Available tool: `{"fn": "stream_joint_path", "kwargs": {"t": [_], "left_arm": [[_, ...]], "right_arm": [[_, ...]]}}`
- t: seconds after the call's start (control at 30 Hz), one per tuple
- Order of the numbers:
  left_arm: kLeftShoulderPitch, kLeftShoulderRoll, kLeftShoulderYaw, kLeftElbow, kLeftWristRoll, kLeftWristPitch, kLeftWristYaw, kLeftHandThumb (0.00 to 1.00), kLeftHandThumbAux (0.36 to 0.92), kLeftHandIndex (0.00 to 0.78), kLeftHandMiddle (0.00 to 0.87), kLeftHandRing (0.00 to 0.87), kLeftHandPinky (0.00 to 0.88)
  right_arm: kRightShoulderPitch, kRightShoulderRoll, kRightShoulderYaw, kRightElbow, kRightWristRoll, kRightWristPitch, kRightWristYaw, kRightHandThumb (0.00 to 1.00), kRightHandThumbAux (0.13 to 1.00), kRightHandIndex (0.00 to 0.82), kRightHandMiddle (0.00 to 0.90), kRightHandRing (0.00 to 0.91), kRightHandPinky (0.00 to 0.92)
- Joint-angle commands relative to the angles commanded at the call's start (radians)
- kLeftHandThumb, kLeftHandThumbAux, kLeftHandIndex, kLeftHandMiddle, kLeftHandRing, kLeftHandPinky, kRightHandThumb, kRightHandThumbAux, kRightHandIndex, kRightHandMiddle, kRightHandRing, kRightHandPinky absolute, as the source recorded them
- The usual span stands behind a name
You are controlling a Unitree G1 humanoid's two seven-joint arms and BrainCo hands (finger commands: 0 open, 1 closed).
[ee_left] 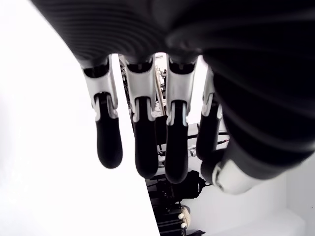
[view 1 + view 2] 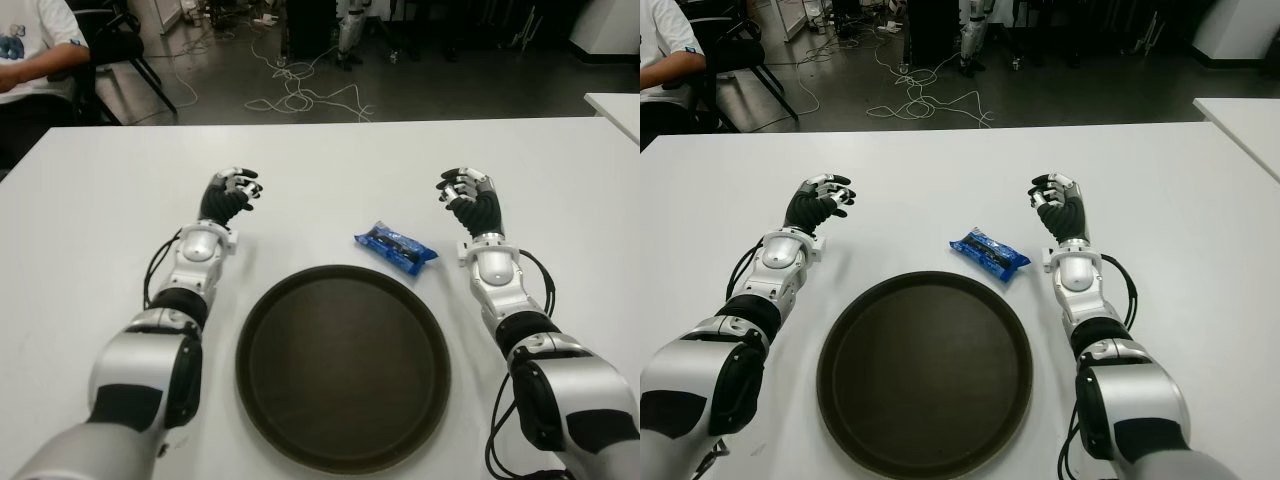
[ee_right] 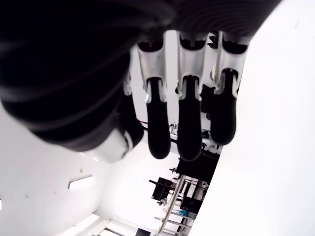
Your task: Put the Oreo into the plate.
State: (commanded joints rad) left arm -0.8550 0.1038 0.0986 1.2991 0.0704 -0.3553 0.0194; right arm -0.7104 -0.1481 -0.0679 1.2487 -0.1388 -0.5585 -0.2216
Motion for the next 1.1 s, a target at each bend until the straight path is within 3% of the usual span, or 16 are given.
{"fn": "stream_joint_path", "kwargs": {"t": [0.7, 1.1], "left_arm": [[-0.001, 0.0, -0.005, 0.001, 0.006, -0.005, 0.004, 0.818, 0.688, 0.369, 0.464, 0.419, 0.485], [-0.003, -0.003, -0.006, 0.001, 0.007, 0.002, 0.009, 0.816, 0.69, 0.364, 0.465, 0.4, 0.452]], "right_arm": [[-0.005, 0.0, -0.006, 0.001, 0.005, 0.017, 0.023, 0.67, 0.737, 0.414, 0.485, 0.504, 0.546], [-0.004, -0.002, -0.005, -0.002, -0.001, 0.028, 0.017, 0.669, 0.739, 0.411, 0.476, 0.501, 0.544]]}}
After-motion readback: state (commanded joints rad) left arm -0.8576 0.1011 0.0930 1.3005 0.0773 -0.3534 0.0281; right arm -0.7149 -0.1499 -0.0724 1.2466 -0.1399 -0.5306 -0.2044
